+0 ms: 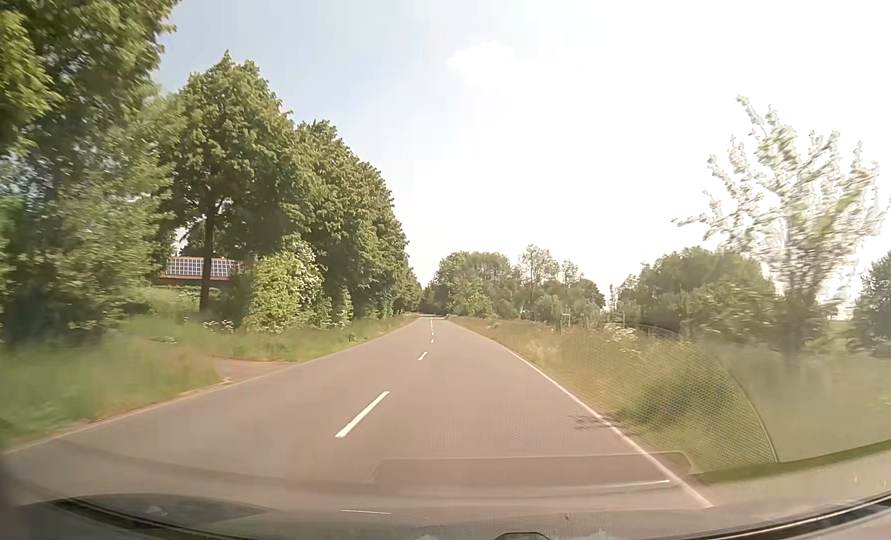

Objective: Follow the waypoints while adhering to traffic rules and regulations

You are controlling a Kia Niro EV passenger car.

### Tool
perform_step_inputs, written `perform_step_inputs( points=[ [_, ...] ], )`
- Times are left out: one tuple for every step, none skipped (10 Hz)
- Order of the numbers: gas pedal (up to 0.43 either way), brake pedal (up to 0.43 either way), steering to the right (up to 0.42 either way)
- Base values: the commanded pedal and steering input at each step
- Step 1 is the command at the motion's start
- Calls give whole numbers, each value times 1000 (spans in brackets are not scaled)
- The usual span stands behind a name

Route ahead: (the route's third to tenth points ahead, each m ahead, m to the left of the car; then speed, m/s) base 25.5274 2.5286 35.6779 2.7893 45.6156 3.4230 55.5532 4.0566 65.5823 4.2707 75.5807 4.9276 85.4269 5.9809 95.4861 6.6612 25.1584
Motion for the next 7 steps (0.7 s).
perform_step_inputs(
  points=[
    [358,0,-16],
    [358,0,-15],
    [358,0,-14],
    [358,0,-12],
    [358,0,-12],
    [358,0,-11],
    [358,0,-10]
  ],
)
